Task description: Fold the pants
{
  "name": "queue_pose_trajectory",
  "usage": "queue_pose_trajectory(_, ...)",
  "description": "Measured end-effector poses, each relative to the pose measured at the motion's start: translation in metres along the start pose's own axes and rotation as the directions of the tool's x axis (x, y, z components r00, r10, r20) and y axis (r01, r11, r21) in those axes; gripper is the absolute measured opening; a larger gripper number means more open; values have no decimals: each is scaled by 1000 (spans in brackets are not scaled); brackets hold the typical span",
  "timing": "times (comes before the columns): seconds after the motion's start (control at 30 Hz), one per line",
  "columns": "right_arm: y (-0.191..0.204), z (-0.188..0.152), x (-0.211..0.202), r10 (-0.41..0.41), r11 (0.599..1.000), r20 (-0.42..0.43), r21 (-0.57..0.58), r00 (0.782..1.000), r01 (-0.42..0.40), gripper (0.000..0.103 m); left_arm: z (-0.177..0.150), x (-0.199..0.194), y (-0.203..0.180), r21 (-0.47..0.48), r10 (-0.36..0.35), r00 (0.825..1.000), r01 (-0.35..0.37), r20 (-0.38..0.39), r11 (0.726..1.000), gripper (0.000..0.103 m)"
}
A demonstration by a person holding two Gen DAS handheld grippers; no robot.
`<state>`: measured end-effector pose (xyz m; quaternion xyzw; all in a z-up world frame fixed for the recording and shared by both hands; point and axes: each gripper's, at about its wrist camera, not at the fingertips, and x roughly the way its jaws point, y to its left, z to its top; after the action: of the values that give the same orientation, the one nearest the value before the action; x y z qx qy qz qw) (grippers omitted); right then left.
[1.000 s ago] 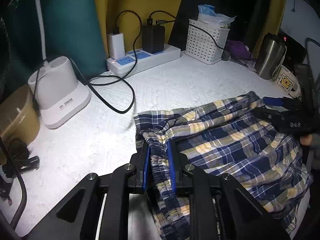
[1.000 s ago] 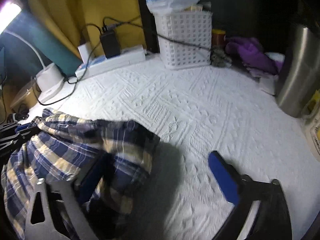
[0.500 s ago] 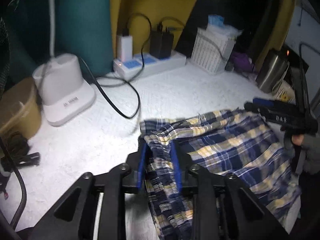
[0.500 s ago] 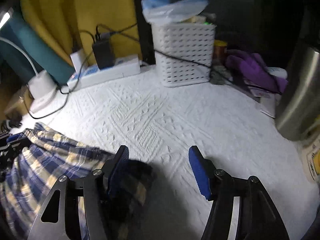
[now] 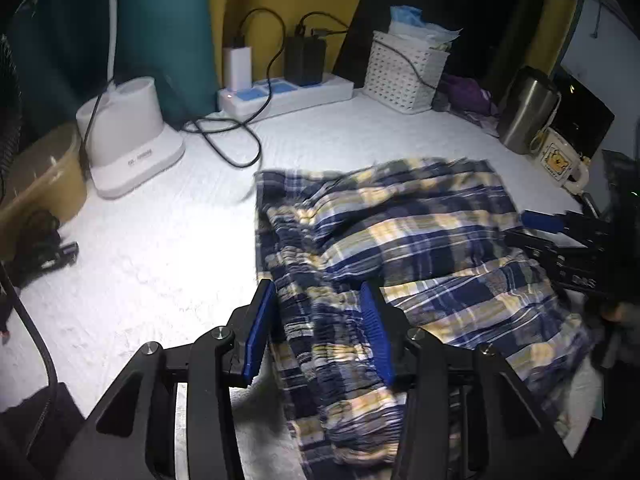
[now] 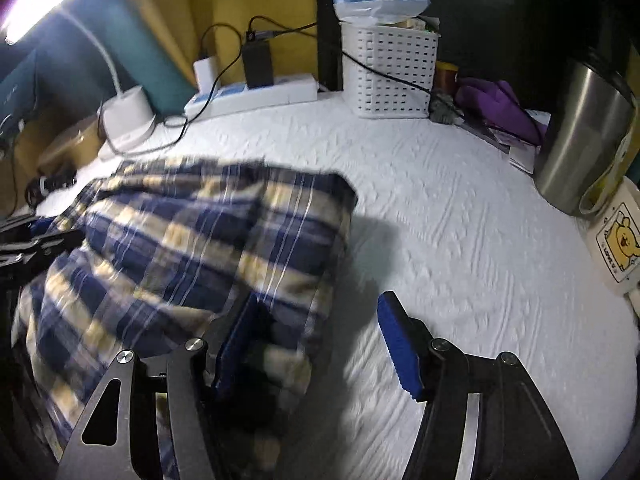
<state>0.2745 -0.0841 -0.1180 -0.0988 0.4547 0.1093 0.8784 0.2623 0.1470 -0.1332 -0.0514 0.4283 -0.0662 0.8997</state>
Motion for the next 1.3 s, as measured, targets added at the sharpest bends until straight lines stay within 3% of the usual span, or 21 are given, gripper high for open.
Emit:
queue_pose_trajectory(0.1, 3, -11, -3, -12, 999, 1, -32, 1000, 12, 64, 1, 4, 5, -11, 25, 1000, -25, 3, 1000, 54)
queue_pose_trajectory(0.17, 3, -17, -9, -10, 999, -1, -34, 1000, 10, 64, 5, 2, 6, 2, 71, 997, -71, 11, 997, 54)
queue_pose_trajectory(0.4, 6, -43, -29, -10, 1000, -7, -28, 1000, 10, 64, 2, -5, -4, 23, 125, 992, -126, 21, 992, 53)
queue_pose_trajectory(0.6, 8, -58, -46, -10, 1000, -34, -27, 999, 9, 64, -3, -38, -7, -32, 112, 992, -110, 60, 993, 55)
queue_pose_trajectory(0.73, 4, -62, -60, -13, 1000, -16, 18, 1000, 13, 65, -16, -56, -18, -40, 48, 996, -45, 75, 998, 67)
queue_pose_trajectory(0.83, 6, -64, -69, 11, 999, 17, 30, 1000, -11, 65, -27, -52, -27, -16, 35, 998, -34, 48, 999, 68)
queue_pose_trajectory(0.97, 18, -73, -60, 6, 1000, -15, -7, 1000, -7, 65, -38, -35, -32, 3, 59, 998, -59, -14, 998, 68)
queue_pose_trajectory(1.3, 24, -93, -70, -19, 999, 6, -49, 1000, 19, 64, -47, -25, -20, 5, 72, 997, -72, -40, 997, 76)
